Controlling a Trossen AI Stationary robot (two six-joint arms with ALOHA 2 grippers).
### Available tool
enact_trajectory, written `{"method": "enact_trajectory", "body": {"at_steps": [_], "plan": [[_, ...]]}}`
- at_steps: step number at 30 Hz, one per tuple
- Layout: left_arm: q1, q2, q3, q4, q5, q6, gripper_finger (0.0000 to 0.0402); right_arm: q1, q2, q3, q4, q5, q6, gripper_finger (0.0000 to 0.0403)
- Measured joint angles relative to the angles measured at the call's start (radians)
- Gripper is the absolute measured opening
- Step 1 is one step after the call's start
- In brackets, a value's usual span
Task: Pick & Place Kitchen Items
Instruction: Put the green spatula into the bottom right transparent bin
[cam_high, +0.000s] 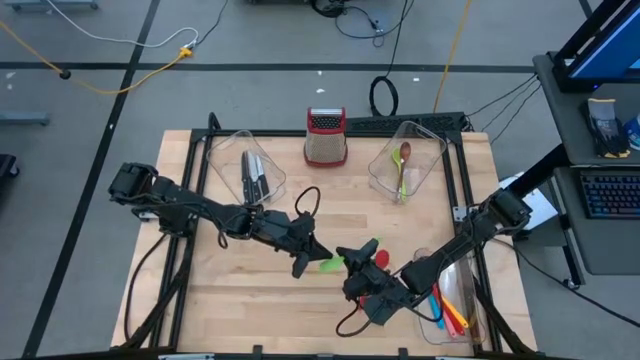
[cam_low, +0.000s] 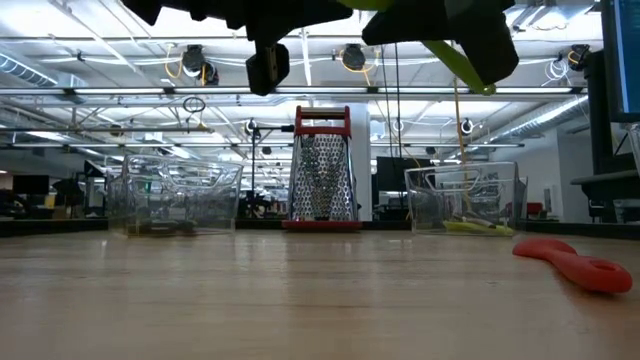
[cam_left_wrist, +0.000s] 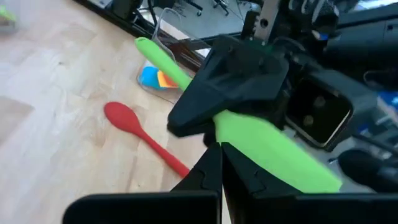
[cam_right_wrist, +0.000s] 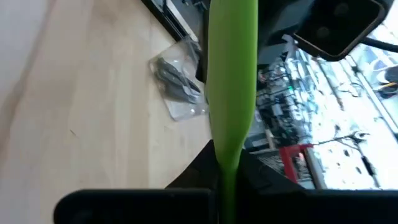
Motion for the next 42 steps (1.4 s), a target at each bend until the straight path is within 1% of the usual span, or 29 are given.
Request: {"method": "enact_trajectory", "body": {"at_steps": [4, 6, 8, 11, 14, 20, 25, 27, 29, 36, 42], "plan": [[0.022, 0.0, 0.0, -0.025, 0.018, 0.093, 0.0003, 0.026, -0.007, 0.0, -0.005, 0.047, 0.0, 0.0003], [0.04, 0.0, 0.0, -0.043, 0.019, 0.119, 0.0006, 0.04, -0.022, 0.0, -0.015, 0.053, 0.008, 0.0003], [0.063, 0.0, 0.0, -0.07, 0.009, 0.146, 0.001, 0.058, -0.044, 0.0, -0.032, 0.061, 0.026, 0.0003], [0.094, 0.0, 0.0, -0.094, 0.005, 0.196, 0.0014, 0.085, -0.093, 0.0, -0.081, 0.106, 0.076, 0.0003], [0.114, 0.0, 0.0, -0.098, -0.008, 0.249, 0.0014, 0.113, -0.163, 0.0, -0.139, 0.112, 0.186, 0.0003], [0.117, 0.0, 0.0, -0.109, -0.135, 0.382, 0.0015, 0.179, -0.338, 0.0, -0.269, 0.105, 0.488, 0.0003], [0.117, 0.0, 0.0, -0.111, -0.178, 0.432, 0.0015, 0.227, -0.487, 0.0, -0.426, 0.032, 0.82, 0.0003], [0.117, 0.0, 0.0, -0.112, -0.187, 0.449, 0.0015, 0.245, -0.532, 0.0, -0.498, 0.01, 0.937, 0.0003], [0.117, 0.0, 0.0, -0.112, -0.187, 0.468, 0.0015, 0.259, -0.572, 0.0, -0.554, -0.033, 1.058, 0.0003], [0.117, 0.0, 0.0, -0.116, -0.188, 0.545, 0.0015, 0.286, -0.679, 0.0, -0.726, -0.277, 1.455, 0.0003], [0.117, 0.0, 0.0, -0.116, -0.188, 0.568, 0.0015, 0.288, -0.722, 0.0, -0.918, -0.532, 1.871, 0.0003]]}}
